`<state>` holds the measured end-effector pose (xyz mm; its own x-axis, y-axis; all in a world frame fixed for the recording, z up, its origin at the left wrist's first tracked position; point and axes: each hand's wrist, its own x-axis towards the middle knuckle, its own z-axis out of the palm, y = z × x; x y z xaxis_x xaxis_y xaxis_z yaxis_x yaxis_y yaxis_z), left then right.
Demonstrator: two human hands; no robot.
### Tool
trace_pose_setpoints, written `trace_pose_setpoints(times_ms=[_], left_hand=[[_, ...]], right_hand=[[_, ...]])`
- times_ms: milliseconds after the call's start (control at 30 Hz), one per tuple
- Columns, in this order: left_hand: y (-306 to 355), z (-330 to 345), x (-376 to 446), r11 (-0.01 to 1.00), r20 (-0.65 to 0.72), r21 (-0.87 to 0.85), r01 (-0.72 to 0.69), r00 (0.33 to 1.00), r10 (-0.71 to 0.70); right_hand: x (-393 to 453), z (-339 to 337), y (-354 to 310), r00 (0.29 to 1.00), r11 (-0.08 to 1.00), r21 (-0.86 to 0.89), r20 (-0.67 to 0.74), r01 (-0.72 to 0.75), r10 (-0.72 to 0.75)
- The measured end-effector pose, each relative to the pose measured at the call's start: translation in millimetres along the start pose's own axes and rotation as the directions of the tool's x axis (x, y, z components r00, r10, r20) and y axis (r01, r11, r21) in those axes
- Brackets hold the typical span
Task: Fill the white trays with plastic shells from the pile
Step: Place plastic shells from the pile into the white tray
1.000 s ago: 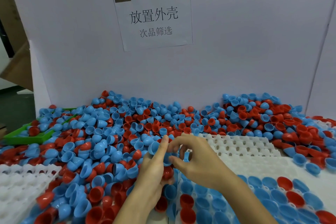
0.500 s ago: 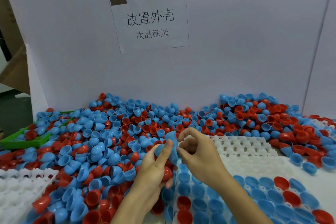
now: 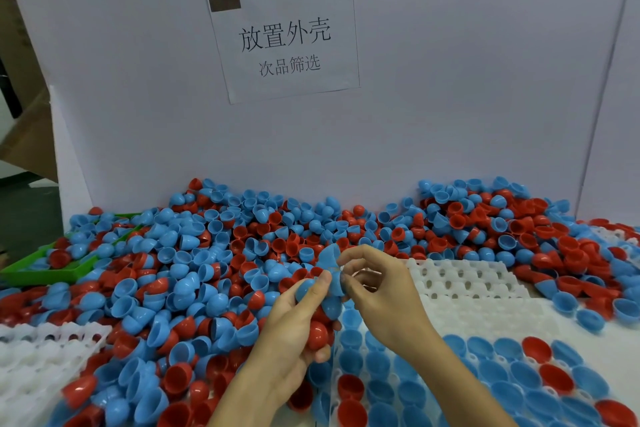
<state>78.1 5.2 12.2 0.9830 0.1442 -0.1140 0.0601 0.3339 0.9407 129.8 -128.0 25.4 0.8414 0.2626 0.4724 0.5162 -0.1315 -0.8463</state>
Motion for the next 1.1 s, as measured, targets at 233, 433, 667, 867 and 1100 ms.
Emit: trace_pose_setpoints(times_ms=[233, 433, 667, 867, 1100], left_hand=[[2, 1, -4, 0.998, 0.078, 0.055, 0.035, 0.996, -0.039], [0, -2, -1, 0.999, 0.044, 0.051, 0.01, 0.999, -0.012], [-2, -7, 4, 0.978, 0.027, 0.15, -0.146, 0.989, 0.143], [2, -11, 4, 0.849, 0.027, 0.409, -0.335, 0.934, 0.356], [-2, -15, 7, 0.694, 0.089, 0.567, -0.444, 0.871, 0.483]], right_hand=[[1, 3, 3, 0.997, 0.998, -0.045, -0.075, 0.033, -0.036], [1, 6, 4, 0.993, 0.993, -0.11, -0.105, 0.05, -0.061], [2, 2, 0, 0.999, 0.997, -0.077, 0.043, 0.012, -0.009], [1, -5, -3, 0.96, 0.958, 0.166, 0.195, -0.236, 0.202], [2, -13, -4, 0.912, 0.909, 0.252, 0.33, -0.333, 0.242]])
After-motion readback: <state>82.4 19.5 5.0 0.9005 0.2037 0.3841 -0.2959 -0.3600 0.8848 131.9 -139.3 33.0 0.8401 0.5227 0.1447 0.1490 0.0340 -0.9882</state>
